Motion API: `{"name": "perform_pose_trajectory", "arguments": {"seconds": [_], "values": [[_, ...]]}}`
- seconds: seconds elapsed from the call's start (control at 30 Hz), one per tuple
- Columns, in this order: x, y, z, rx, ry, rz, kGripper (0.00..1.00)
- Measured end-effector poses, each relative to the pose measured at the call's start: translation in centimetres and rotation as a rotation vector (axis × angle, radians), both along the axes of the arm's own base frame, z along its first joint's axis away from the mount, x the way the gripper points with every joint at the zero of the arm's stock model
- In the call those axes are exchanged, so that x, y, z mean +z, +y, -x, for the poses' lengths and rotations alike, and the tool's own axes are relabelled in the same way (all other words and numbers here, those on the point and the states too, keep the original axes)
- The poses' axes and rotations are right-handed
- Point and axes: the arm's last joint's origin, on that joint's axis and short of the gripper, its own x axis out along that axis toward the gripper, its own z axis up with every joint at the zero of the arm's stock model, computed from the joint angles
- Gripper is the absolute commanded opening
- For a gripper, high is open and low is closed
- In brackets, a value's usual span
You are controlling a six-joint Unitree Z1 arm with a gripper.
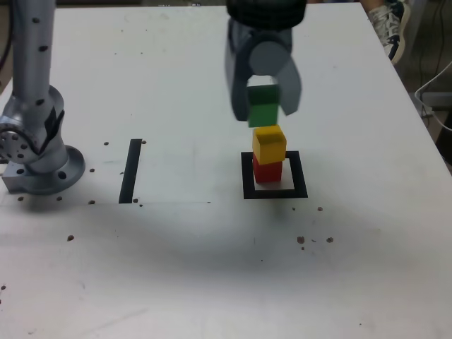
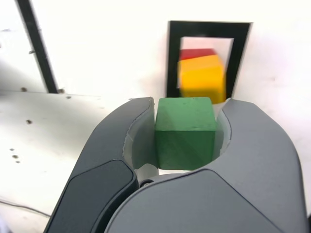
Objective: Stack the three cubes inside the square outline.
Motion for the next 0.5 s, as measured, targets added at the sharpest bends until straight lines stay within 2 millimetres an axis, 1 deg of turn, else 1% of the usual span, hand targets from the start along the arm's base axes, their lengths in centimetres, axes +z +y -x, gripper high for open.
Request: {"name": "perform_pose_trajectory", "arguments": {"seconds": [0.1,0.23,0.5], "values": [[-0.5,0.9,-0.9,0.01,0.007,0.001,0.12],[-1.3,1.8,-1.4,0.018,0.027,0.005,0.12],[-1.8,2.0,-1.7,0.02,0.039,0.021,0.12]]}}
